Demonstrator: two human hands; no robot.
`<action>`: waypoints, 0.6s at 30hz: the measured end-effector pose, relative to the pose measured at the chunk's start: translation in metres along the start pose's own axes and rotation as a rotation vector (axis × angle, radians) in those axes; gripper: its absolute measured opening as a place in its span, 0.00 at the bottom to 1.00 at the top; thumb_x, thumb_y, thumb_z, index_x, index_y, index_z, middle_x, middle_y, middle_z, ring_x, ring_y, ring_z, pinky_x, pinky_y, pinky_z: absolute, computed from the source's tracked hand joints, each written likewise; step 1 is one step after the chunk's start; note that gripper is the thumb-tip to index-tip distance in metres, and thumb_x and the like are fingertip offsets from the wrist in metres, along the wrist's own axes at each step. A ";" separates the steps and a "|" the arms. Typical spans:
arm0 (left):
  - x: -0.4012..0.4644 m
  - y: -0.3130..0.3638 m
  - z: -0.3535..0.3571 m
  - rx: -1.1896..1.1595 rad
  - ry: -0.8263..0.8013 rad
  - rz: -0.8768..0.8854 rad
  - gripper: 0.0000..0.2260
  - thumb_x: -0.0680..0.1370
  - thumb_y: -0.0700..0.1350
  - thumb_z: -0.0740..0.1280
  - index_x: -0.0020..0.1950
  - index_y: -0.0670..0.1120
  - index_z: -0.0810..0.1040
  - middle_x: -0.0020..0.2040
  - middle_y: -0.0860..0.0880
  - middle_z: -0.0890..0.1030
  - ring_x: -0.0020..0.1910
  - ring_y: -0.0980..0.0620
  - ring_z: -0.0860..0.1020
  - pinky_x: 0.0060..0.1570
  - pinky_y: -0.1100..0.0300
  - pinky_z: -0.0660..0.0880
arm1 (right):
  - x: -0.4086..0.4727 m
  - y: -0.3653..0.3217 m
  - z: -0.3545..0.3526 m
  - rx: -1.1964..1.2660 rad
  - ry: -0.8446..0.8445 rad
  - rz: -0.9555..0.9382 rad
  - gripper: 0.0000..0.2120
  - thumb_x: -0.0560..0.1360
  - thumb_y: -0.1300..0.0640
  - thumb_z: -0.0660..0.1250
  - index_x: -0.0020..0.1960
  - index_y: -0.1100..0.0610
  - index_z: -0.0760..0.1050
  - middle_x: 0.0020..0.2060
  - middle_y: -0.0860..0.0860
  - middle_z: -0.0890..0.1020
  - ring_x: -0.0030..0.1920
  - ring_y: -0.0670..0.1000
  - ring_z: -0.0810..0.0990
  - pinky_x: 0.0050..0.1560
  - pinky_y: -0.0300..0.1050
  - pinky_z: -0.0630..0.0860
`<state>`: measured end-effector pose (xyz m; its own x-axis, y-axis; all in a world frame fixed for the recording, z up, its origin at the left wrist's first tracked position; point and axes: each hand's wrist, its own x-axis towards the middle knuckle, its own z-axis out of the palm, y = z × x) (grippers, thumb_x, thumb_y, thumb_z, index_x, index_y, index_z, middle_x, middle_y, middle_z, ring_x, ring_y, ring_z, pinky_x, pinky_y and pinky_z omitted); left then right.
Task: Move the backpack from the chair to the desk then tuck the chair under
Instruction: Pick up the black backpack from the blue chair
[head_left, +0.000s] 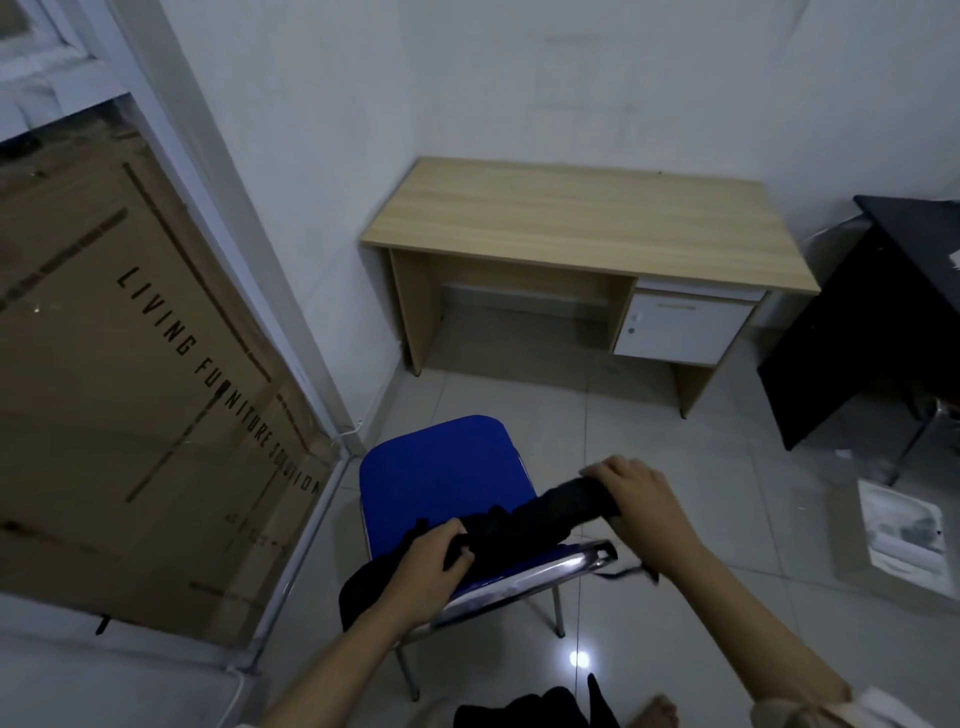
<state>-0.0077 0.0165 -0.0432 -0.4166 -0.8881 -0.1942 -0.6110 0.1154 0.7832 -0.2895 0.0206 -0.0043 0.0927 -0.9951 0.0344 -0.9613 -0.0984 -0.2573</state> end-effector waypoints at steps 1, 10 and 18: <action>-0.001 0.000 0.000 -0.003 0.010 -0.003 0.12 0.79 0.42 0.62 0.38 0.55 0.66 0.36 0.55 0.73 0.35 0.60 0.72 0.35 0.68 0.68 | 0.007 0.000 -0.003 0.000 0.053 0.036 0.24 0.69 0.60 0.72 0.64 0.52 0.72 0.57 0.54 0.77 0.55 0.56 0.76 0.58 0.51 0.71; -0.004 0.001 -0.001 0.019 0.092 -0.017 0.08 0.79 0.44 0.62 0.41 0.51 0.68 0.37 0.52 0.75 0.35 0.58 0.73 0.35 0.66 0.68 | 0.032 -0.018 0.003 0.328 0.003 0.319 0.31 0.73 0.59 0.71 0.70 0.54 0.60 0.64 0.59 0.68 0.54 0.56 0.75 0.49 0.49 0.77; 0.012 0.011 -0.003 -0.006 0.113 -0.098 0.07 0.78 0.45 0.63 0.42 0.47 0.70 0.38 0.48 0.78 0.37 0.52 0.76 0.36 0.60 0.70 | 0.009 -0.018 0.029 0.387 -0.331 0.215 0.17 0.76 0.56 0.66 0.64 0.56 0.69 0.63 0.57 0.71 0.60 0.55 0.74 0.61 0.47 0.72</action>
<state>-0.0177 0.0062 -0.0352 -0.2770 -0.9393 -0.2024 -0.6409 0.0237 0.7673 -0.2633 0.0128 -0.0275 0.0410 -0.9368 -0.3474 -0.8080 0.1734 -0.5631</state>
